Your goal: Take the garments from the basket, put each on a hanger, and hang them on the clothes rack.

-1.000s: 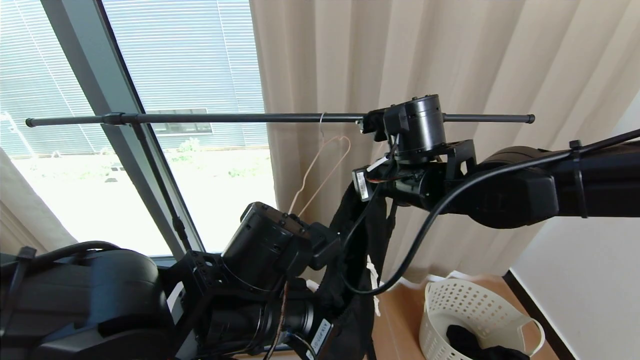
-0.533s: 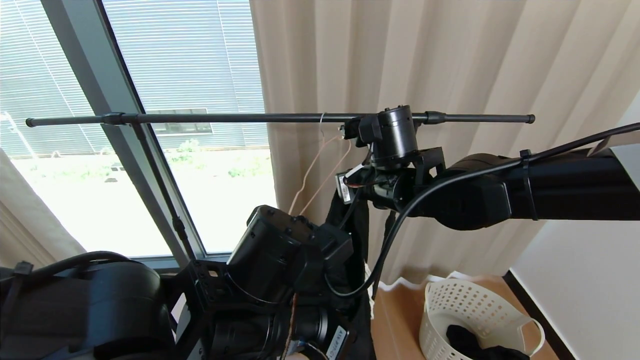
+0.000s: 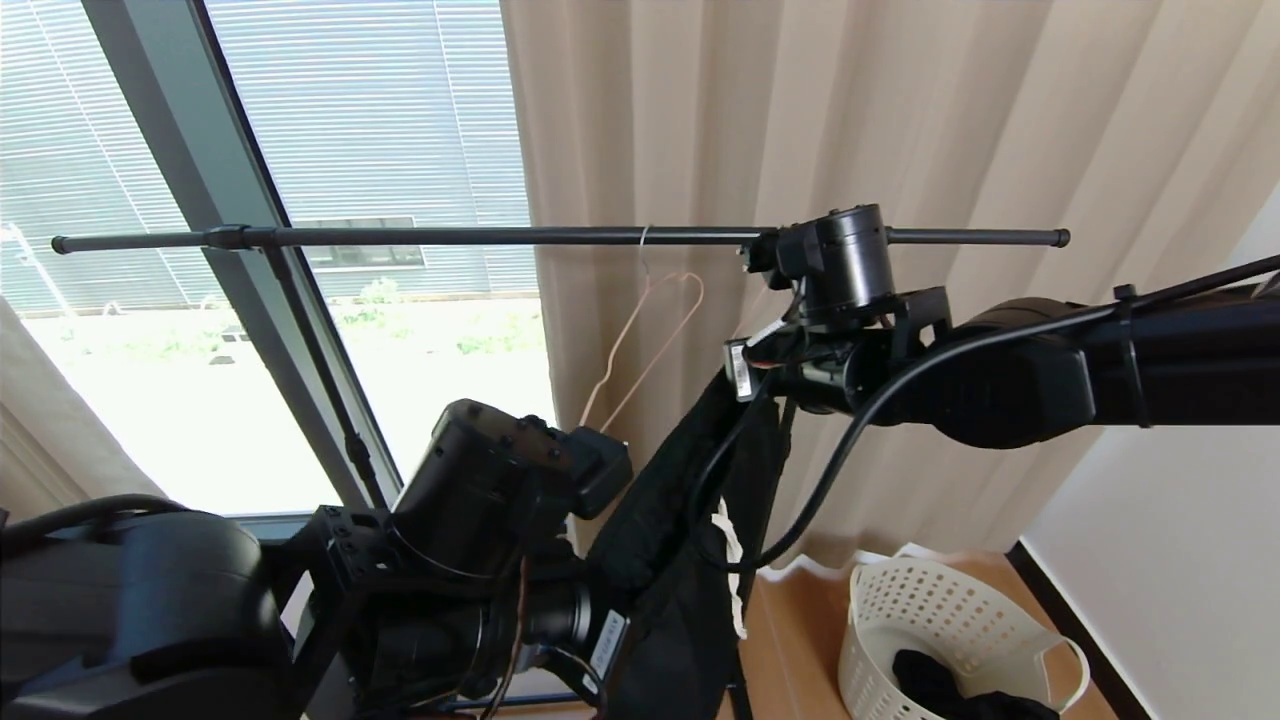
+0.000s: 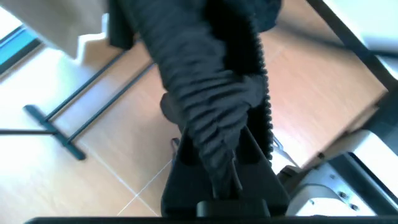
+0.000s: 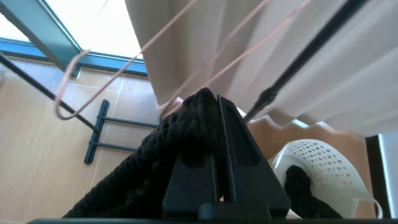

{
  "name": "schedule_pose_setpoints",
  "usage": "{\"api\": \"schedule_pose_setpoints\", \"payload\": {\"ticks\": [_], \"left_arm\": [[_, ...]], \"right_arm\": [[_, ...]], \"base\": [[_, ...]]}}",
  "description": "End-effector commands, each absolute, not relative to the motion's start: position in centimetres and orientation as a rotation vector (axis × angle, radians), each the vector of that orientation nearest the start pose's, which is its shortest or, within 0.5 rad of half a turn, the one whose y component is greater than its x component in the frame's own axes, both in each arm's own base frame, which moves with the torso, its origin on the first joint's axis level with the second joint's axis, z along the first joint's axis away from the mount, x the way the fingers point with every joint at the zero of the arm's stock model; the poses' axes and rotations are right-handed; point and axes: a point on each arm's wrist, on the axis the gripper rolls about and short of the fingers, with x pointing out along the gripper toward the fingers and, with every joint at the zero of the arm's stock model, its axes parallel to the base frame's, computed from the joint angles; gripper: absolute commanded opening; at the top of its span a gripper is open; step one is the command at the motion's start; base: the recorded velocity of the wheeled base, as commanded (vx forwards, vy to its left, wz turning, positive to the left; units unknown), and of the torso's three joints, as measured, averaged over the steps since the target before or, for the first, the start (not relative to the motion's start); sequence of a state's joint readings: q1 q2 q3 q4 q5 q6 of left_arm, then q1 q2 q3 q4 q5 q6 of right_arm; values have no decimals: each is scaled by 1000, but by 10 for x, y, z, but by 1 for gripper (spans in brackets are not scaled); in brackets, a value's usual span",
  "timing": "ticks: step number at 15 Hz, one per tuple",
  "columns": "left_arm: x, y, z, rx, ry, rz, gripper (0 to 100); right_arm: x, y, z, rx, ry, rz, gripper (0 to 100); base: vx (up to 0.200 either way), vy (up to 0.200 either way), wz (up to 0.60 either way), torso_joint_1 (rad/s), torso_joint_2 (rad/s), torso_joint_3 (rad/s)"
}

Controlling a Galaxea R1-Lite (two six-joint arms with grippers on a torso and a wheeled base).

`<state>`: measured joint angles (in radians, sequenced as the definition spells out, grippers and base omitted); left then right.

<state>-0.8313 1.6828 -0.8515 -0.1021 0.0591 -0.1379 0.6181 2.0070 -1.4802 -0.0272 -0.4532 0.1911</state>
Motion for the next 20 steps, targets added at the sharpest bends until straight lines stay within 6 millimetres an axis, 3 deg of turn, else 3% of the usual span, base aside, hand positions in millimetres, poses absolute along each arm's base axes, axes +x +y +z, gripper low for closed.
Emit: {"api": "schedule_pose_setpoints", "payload": {"ticks": [1,4,7,10,16,20], "left_arm": [[218,-188,153,152,718,-570,0],[255,-181,158,115,686,-459,0],[291,-187,159,90,656,-419,0],[312,-201,163,85,613,-399,0],[326,-215,170,72,569,-412,0],[330,-223,194,47,487,-418,0]], "right_arm": [[319,198,217,-54,431,84,0],[292,180,219,-89,451,84,0],[282,174,202,-136,507,81,0],[274,169,184,-168,563,71,0],[266,164,164,-208,627,68,0],[263,162,161,-253,637,80,0]], "base": [[0,0,0,0,0,0],[0,0,0,0,0,0],[0,0,0,0,0,0],[0,0,0,0,0,0],[0,0,0,0,0,0],[0,0,0,0,0,0]]}}
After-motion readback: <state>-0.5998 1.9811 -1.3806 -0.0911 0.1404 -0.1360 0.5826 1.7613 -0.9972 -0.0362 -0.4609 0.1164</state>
